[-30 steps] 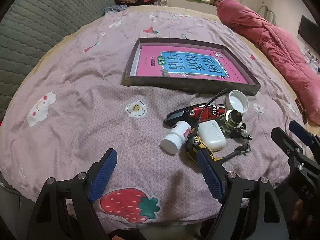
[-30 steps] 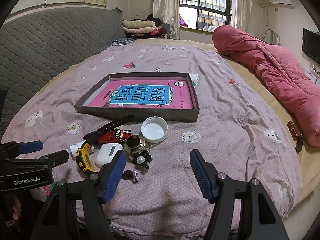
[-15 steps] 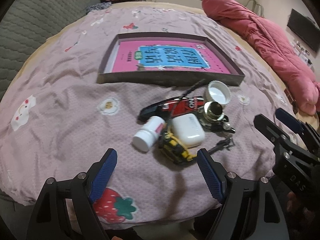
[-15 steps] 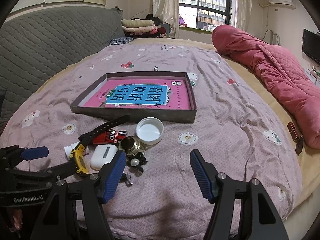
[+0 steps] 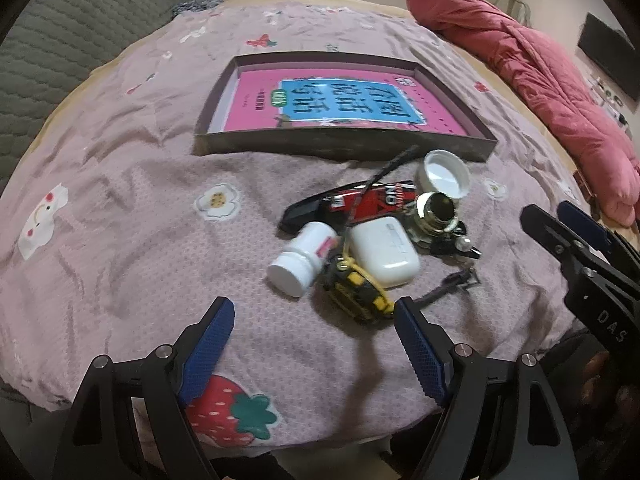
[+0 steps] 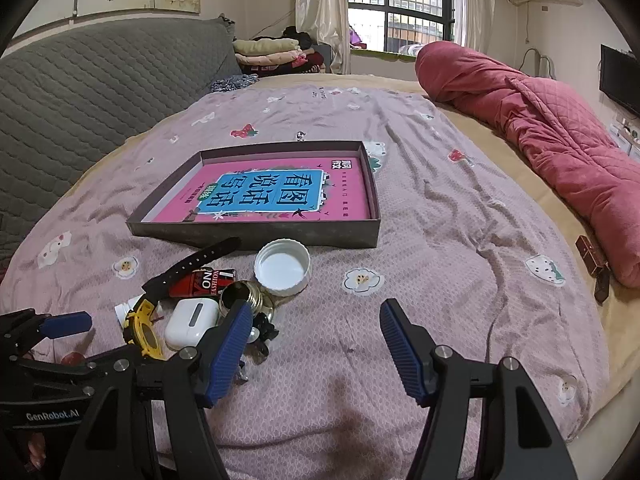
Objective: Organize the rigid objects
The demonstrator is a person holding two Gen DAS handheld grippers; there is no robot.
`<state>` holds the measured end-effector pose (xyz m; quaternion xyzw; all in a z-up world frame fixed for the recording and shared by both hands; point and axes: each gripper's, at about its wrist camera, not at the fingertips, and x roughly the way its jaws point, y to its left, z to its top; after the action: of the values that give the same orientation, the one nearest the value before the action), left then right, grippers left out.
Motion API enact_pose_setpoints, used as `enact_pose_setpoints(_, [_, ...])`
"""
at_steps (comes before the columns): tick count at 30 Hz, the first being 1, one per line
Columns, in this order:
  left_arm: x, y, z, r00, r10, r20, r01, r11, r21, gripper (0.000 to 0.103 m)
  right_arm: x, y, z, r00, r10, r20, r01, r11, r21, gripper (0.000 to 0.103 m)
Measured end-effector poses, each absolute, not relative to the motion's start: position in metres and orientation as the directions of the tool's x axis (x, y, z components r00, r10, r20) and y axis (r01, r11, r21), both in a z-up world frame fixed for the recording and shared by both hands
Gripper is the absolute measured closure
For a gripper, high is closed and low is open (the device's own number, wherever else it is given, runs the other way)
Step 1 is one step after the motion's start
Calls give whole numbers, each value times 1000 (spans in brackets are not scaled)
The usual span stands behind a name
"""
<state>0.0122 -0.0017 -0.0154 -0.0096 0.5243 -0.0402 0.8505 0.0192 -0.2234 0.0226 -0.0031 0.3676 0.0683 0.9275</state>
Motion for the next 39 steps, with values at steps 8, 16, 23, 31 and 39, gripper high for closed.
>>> enact_pose_setpoints(8, [16,-10,-17,428,-130,-895,67,991,-112,20,23,-225,22,719,129,-683,-129,990,51,37])
enact_pose_setpoints(16, [23,-18,-30,366,-155,-918,-14,985,-171,30,26,-231,21,718,134,-683,-114,991,74,37])
enact_pose_setpoints(23, [21,-14,-37,337,-204,-919,-185,943,-277,38,28,-238,22,720,142,-679,-106,990,95,37])
enact_pose_setpoints(31, [26,-6,-42,340,-220,-914,-311,891,-331,60,48,-242,22,725,124,-677,-102,992,72,37])
enact_pose_setpoints(39, [32,-13,-44,336,-226,-914,-303,894,-332,70,87,-222,-1,646,171,-744,-223,974,30,37])
